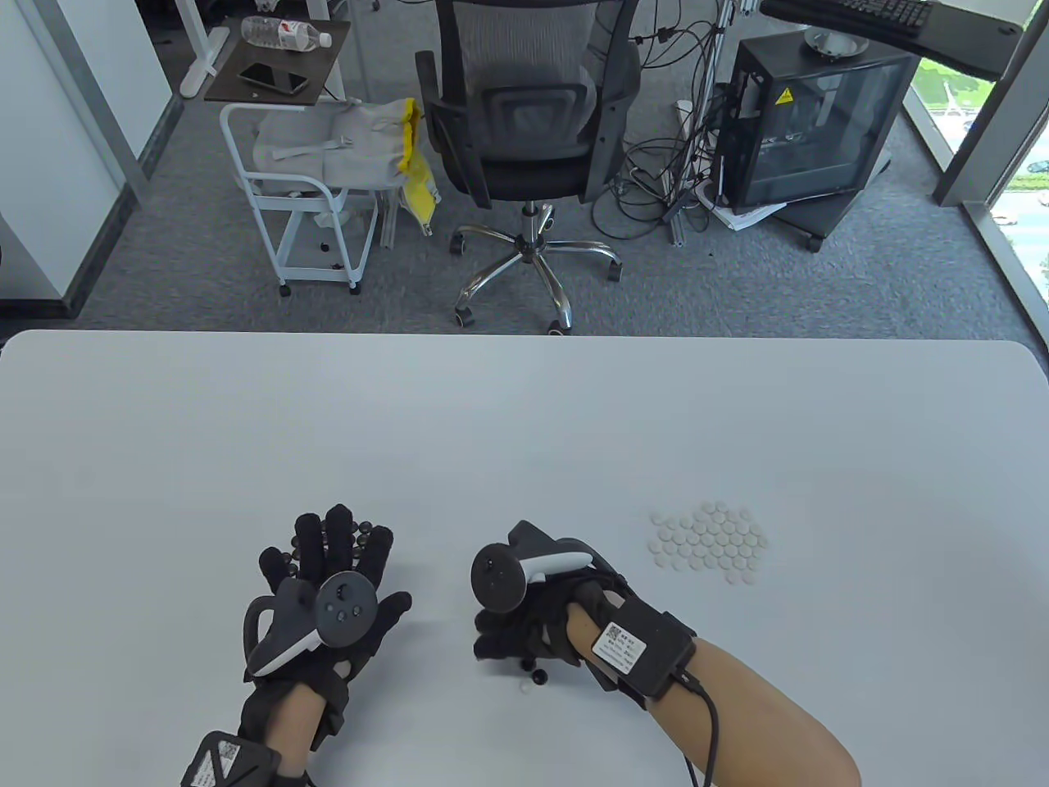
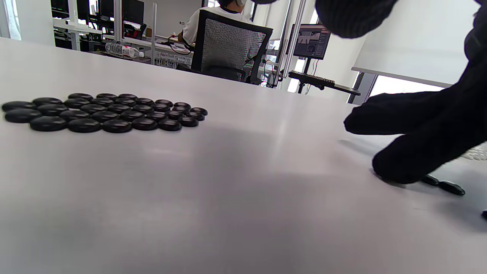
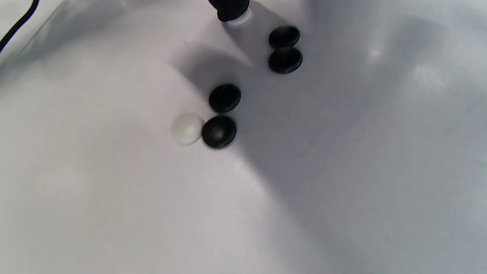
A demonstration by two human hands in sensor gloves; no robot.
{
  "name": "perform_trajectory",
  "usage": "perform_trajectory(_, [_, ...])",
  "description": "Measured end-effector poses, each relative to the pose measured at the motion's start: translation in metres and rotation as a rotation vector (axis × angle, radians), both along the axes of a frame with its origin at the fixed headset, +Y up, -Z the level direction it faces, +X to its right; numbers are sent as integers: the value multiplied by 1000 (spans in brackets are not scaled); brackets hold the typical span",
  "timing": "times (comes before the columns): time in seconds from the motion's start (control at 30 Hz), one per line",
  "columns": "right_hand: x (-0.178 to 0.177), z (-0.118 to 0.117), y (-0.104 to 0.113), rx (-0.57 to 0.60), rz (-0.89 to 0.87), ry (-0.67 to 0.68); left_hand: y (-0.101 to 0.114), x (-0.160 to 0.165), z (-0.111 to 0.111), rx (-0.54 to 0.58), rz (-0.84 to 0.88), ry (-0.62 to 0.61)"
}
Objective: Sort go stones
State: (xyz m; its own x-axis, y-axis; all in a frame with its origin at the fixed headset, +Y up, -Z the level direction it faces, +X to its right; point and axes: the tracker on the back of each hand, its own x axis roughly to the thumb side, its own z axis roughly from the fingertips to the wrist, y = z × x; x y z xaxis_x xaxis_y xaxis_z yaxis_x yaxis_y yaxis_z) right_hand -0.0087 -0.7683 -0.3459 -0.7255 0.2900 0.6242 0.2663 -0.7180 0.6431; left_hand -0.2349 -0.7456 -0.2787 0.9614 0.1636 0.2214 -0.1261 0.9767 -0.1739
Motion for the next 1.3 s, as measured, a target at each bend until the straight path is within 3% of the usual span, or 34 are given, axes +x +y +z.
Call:
perform_trajectory(0.17, [21, -45, 4, 52, 33, -186, 2, -3, 1, 4, 14, 9])
perform_trajectory(0.4, [90, -77, 9, 83, 98, -398, 3, -4, 1, 13, 28, 4])
perform_trajectory(0.57, [130, -81, 10, 79, 126, -504, 2, -2, 1, 16, 18, -3])
perform_trajectory(0.8, [155, -80, 10, 69, 127, -563, 2, -1, 1, 18, 16, -3])
perform_trajectory(1.17, [159, -78, 18, 71, 140, -579, 1, -1, 1, 16, 12, -6])
perform_trajectory(1.3, [138, -66, 30, 107, 102, -445, 1, 0, 0, 10, 10, -6])
